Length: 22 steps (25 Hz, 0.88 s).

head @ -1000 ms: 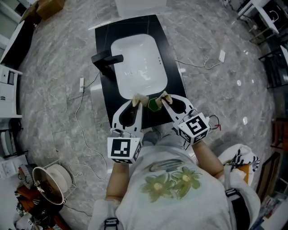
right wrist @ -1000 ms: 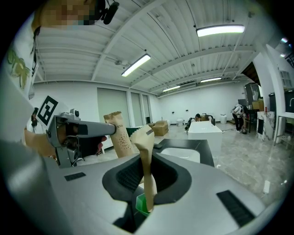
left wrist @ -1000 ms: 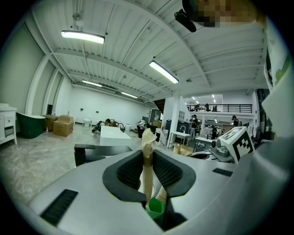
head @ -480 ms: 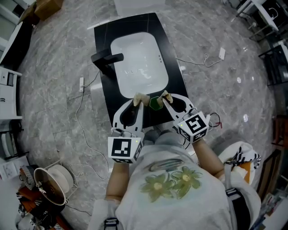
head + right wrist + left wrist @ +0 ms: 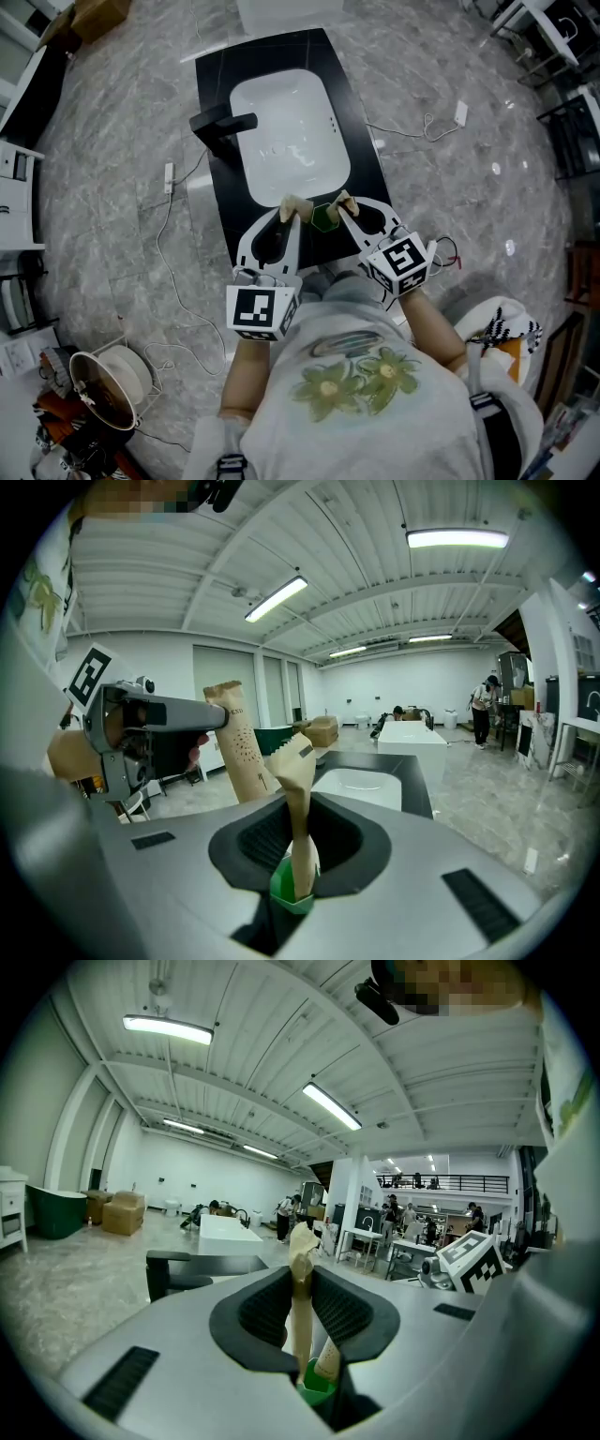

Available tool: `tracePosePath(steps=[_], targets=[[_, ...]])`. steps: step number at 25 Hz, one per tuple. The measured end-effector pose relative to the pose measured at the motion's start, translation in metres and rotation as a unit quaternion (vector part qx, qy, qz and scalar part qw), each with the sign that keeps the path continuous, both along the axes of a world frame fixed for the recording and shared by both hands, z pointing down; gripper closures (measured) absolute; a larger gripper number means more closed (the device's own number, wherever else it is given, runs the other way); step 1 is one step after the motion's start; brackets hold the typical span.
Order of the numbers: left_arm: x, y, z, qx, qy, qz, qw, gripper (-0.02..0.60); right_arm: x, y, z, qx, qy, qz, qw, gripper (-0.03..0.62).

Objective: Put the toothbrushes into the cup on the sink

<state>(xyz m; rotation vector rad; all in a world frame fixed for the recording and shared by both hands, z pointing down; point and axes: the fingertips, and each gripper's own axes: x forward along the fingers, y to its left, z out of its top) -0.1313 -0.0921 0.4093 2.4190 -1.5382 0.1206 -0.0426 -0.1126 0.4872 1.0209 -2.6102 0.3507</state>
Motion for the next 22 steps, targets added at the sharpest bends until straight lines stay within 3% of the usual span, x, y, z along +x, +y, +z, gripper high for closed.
tracePosePath(steps=[22], targets=[[-0.005, -0.015, 0.011, -0.011, 0.000, -0.008, 0.9999, 0.499, -0.003, -0.008, 0.037, -0.030, 0.031, -0.012, 0.999, 0.533]])
